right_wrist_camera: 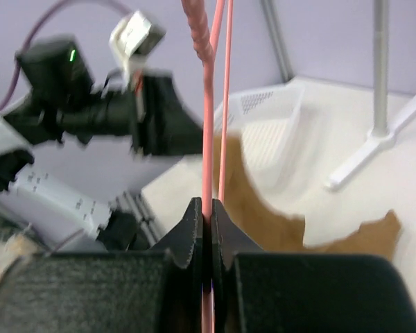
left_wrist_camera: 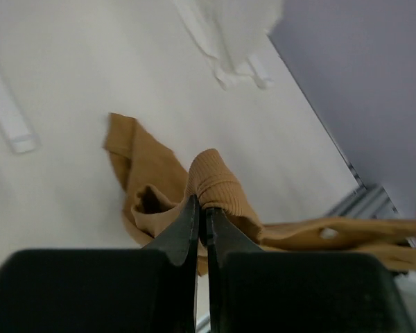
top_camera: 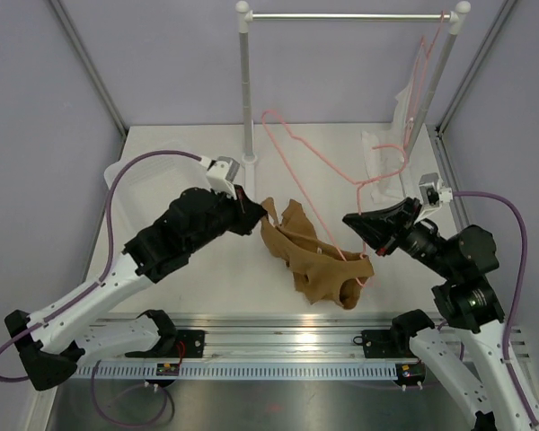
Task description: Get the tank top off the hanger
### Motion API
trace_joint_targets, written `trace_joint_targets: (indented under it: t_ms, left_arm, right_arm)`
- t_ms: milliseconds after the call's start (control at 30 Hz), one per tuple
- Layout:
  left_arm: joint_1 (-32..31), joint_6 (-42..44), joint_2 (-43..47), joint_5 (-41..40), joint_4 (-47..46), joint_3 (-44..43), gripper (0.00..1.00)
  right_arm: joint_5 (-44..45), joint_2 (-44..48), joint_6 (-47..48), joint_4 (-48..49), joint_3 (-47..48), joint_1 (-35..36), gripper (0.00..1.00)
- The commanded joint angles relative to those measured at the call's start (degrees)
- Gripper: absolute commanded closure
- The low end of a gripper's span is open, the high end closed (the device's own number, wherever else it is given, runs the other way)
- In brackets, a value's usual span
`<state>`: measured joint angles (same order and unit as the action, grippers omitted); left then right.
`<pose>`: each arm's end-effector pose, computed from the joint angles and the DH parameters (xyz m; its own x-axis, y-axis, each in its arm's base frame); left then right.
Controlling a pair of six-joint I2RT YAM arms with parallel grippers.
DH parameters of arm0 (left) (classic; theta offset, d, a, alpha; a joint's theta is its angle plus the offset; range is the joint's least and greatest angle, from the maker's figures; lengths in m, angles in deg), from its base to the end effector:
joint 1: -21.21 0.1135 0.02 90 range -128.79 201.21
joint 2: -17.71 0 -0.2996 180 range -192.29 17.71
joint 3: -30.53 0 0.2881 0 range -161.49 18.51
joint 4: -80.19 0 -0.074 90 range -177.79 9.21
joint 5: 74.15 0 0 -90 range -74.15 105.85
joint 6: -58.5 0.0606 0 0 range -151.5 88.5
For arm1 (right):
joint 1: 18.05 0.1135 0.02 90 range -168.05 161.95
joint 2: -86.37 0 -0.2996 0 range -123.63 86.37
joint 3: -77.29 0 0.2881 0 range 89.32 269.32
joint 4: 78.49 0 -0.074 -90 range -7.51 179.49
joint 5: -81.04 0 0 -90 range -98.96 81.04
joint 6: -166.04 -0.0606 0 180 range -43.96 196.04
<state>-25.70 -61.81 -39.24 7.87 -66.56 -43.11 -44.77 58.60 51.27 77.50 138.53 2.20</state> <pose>0.1845 -0.1849 0.4092 -0.4872 -0.2108 -0.8475 0.4476 0.7730 -0.4496 0.0972 0.0737 0.4322 -0.2045 0.2867 -0.9359 -0.8111 0.4856 0.3260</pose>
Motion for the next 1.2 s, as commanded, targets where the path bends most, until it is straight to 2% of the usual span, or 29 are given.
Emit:
trace_joint_targets:
  t_ms: [0, 100, 167, 200, 267, 300, 367, 400, 467, 500, 633, 667, 767, 933, 1167]
  left_arm:
    - [-5.54, 3.06, 1.31, 7.63, -6.81, 3.43, 1.0]
    - [-7.84, 4.02, 0.88, 13.85, -9.27, 7.64, 1.0]
    - [-8.28, 3.5, 0.7, 12.66, -8.67, 9.59, 1.0]
    - [-8.28, 3.06, 0.79, 8.73, -7.8, 10.55, 1.0]
    - [-8.28, 1.92, 0.09, 2.31, -2.9, 10.3, 1.0]
    - [-8.28, 1.83, -0.26, -2.51, -1.21, 9.6, 0.97]
    - [-8.28, 2.09, -1.32, -5.71, 2.39, 8.63, 0.88]
    - [-8.28, 2.35, -1.76, -7.11, 3.19, 8.11, 0.76]
    - [-8.28, 4.02, -2.03, -6.96, 5.65, 6.26, 0.55]
    - [-8.28, 4.72, -2.11, -5.82, 6.44, 5.65, 0.38]
    - [-8.28, 5.87, -0.01, -8.97, 14.07, 1.78, 0.18]
    - [-8.28, 5.96, 0.52, -9.93, 15.49, 0.55, 0.01]
    - [-8.28, 6.49, 3.07, -13.53, 19.98, -0.95, 0.01]
    - [-8.28, 5.87, 7.72, -13.98, 24.37, -1.13, 0.01]
    - [-8.28, 8.24, 10.36, -11.79, 24.03, 3.35, 0.01]
  right_arm:
    - [8.99, -3.95, -9.48, 27.74, -2.62, 0.32, 1.0]
    - [15.23, -6.41, -11.17, 37.97, -4.73, 0.4, 1.0]
    - [20.31, -8.16, -9.6, 36.44, -3.17, 0.32, 1.0]
    - [22.0, -8.79, -6.2, 27.2, 1.46, 0.32, 1.0]
    - [26.03, -10.8, -3.54, 17.66, 6.05, 0.32, 1.0]
    - [27.01, -11.42, -1.87, 8.13, 9.73, 0.32, 1.0]
    - [29.9, -14.31, -0.11, -0.8, 13.61, 0.32, 1.0]
    - [30.88, -15.72, 1.64, -8.59, 17.55, 0.32, 1.0]
    - [32.37, -20.71, 3.85, -15.4, 21.7, 0.4, 1.0]
    - [32.91, -22.4, 5.34, -20.13, 25.46, 0.4, 1.0]
    - [37.72, -31.54, 8.51, -26.67, 34.79, 0.32, 1.0]
    - [40.62, -35.65, 9.39, -27.64, 37.07, 0.32, 1.0]
    - [45.37, -43.47, 13.24, -28.62, 47.6, 0.4, 1.0]
    - [51.53, -57.44, 17.91, -29.05, 61.68, 0.05, 1.0]
    - [50.92, -75.83, 22.22, -33.53, 85.04, -2.23, 1.0]
